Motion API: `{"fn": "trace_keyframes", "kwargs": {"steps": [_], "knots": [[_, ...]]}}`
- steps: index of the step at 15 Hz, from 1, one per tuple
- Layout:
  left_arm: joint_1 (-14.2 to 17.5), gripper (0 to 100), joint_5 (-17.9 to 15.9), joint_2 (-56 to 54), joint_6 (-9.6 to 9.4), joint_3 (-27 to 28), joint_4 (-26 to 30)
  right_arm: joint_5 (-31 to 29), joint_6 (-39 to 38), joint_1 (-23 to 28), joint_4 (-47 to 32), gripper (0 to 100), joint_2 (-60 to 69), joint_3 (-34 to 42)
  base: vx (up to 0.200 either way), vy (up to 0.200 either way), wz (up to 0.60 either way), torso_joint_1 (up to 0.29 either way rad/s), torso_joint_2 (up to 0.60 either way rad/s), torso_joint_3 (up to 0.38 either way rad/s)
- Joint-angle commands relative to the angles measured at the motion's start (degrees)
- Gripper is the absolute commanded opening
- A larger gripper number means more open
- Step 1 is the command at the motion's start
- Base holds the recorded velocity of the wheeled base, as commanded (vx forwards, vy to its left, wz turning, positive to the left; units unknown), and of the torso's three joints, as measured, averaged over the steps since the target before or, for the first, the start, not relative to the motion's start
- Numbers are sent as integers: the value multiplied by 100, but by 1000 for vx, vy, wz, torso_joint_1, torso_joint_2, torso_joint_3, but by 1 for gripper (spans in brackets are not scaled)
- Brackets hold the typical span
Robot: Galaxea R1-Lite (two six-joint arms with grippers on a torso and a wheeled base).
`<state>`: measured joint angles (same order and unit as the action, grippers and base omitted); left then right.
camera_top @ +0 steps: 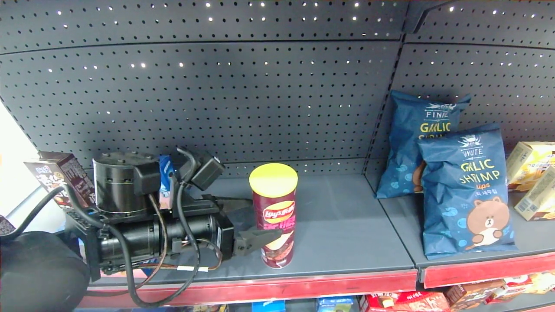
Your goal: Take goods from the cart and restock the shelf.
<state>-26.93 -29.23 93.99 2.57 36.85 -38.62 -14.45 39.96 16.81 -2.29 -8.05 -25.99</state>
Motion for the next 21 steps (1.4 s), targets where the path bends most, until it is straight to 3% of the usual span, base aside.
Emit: {"fn": "trace_keyframes", "kwargs": {"steps": [1, 7, 11, 14, 16, 19, 21], "knots": [[74, 100, -3, -320, -2, -55, -5, 3, 3, -2, 1, 0, 5, 6, 0, 0, 0, 0, 0, 0], [91, 100, 14, -1164, 15, -337, 12, 3, 3, -11, -8, 0, 5, 15, 0, 0, 0, 0, 0, 0], [100, 100, 243, -1761, 50, -574, 39, -6, 3, -38, -17, 0, 75, 24, 0, 0, 0, 0, 0, 0], [337, 100, 225, -2104, 42, -732, 39, -6, 3, -29, -17, 0, 66, 33, 0, 0, 0, 0, 0, 0], [786, 100, 225, -2746, 50, -1048, 48, -6, -6, -29, -17, 0, 58, 59, 0, 0, 0, 0, 0, 0], [1128, 100, 243, -3422, 50, -1312, 118, -14, -6, -2, -17, 0, 14, 68, 0, 0, 0, 0, 0, 0], [1498, 100, 418, -4029, 50, -1119, 803, -14, 3, 59, -8, 0, 5, 85, 0, 0, 0, 0, 0, 0]]}}
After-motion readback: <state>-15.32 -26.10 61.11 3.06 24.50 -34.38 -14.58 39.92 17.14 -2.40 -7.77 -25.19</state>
